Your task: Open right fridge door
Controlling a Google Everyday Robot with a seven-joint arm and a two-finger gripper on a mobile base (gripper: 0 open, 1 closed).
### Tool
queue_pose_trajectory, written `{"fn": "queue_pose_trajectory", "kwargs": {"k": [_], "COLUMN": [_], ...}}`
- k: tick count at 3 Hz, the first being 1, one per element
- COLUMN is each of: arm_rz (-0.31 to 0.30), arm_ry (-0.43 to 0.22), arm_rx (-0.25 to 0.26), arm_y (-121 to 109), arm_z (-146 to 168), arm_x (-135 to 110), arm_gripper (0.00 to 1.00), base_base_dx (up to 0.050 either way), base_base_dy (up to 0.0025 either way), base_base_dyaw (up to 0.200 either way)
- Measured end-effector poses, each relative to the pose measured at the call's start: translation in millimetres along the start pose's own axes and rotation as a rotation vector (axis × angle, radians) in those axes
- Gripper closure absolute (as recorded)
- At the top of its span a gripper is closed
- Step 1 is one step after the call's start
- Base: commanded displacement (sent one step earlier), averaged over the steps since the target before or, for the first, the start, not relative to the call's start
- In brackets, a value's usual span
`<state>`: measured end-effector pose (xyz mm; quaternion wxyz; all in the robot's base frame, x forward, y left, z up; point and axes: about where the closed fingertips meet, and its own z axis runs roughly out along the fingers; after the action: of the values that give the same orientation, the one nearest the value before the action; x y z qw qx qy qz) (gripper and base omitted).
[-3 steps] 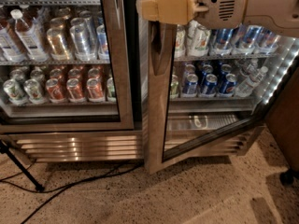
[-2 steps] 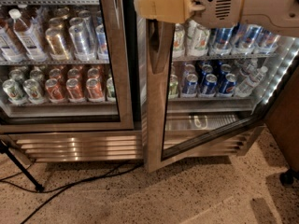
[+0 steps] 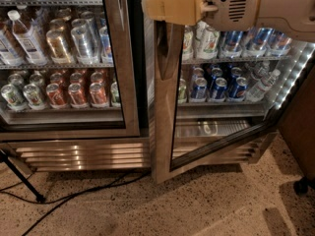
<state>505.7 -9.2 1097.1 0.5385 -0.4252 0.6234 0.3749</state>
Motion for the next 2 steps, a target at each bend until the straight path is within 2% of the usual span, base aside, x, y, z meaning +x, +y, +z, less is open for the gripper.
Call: {"fn": "queue_pose_trajectory", "kwargs": {"k": [1,2], "arm_rz": [0.011,0.011], "arm_ry": [0.007,0.007], "arm_rx": [0.049,0.049], "arm_y": [5.9,6.4], "arm_z": [-11.3,-13.3], "arm_x": [2.3,2.7], "arm_gripper": [1.0,0.81], "base_base_dx": [0.0,0.0], "base_base_dy": [0.0,0.0], "base_base_dyaw": [0.0,0.0]}}
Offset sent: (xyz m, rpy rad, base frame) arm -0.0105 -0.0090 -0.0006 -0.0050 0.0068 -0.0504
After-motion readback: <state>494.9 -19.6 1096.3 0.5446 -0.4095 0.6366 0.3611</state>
